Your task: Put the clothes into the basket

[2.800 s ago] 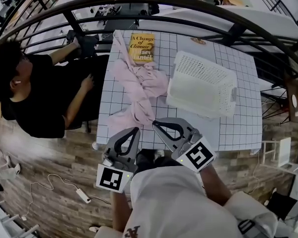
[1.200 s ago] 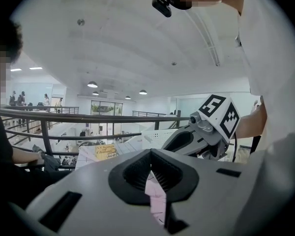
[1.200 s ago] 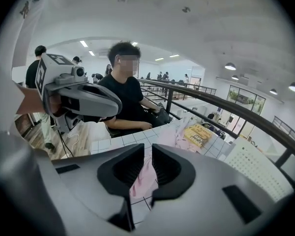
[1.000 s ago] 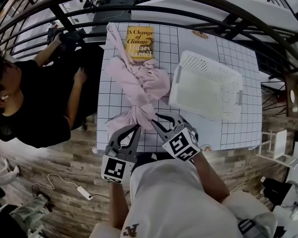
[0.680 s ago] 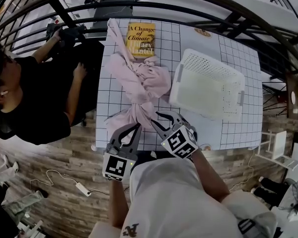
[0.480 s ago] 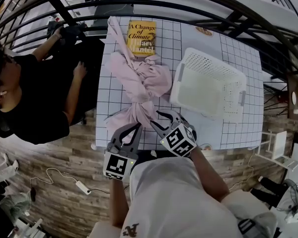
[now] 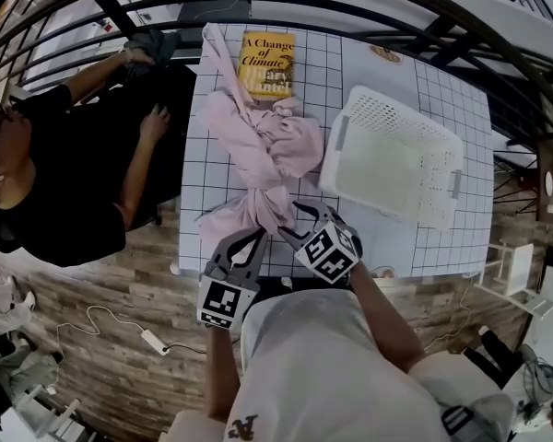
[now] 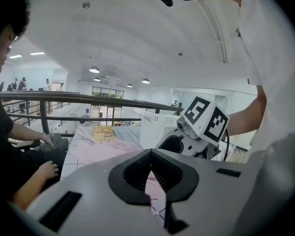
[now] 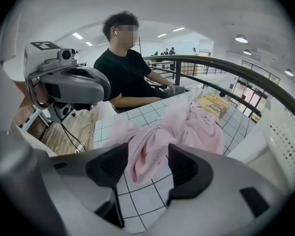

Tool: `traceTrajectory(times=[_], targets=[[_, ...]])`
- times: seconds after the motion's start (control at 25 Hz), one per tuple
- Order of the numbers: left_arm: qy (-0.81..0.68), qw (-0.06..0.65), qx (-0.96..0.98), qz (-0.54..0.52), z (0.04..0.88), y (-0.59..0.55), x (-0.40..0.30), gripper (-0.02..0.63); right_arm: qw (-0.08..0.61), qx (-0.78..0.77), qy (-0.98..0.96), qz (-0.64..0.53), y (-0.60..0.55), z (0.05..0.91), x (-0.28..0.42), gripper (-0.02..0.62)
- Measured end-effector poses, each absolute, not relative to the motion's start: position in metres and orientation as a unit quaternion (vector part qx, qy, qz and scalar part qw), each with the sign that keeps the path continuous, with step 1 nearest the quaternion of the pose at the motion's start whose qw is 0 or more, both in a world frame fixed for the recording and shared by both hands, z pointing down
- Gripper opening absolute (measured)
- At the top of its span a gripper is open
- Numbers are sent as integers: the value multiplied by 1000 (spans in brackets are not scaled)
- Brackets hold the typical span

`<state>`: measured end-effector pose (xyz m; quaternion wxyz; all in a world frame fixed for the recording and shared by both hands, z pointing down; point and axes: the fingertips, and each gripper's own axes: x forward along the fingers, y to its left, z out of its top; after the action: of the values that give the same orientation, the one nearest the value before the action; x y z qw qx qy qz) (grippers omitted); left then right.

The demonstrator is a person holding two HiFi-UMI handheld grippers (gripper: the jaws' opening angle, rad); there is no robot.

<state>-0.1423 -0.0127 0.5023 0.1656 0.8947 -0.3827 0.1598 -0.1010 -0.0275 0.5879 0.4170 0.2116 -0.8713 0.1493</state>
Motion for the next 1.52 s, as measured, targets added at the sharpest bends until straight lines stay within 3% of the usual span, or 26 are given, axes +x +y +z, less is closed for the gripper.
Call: traceTrajectory(times=[0.56,1.24,1.32,1.52], targets=[[-379,184,890,173,521,-14,-144,3,440,176,-860,190,-22,630,-109,321],[-396,195,879,180,528,-10,-152,3,468,155,-852,176,-21,658,-124,317],[-398,196,878,180,528,-9,-153,3,470,160,-851,172,-22,660,-123,288],[-400,195,877,181,528,-8,-153,3,462,185,-852,163,-27,656,-121,81]])
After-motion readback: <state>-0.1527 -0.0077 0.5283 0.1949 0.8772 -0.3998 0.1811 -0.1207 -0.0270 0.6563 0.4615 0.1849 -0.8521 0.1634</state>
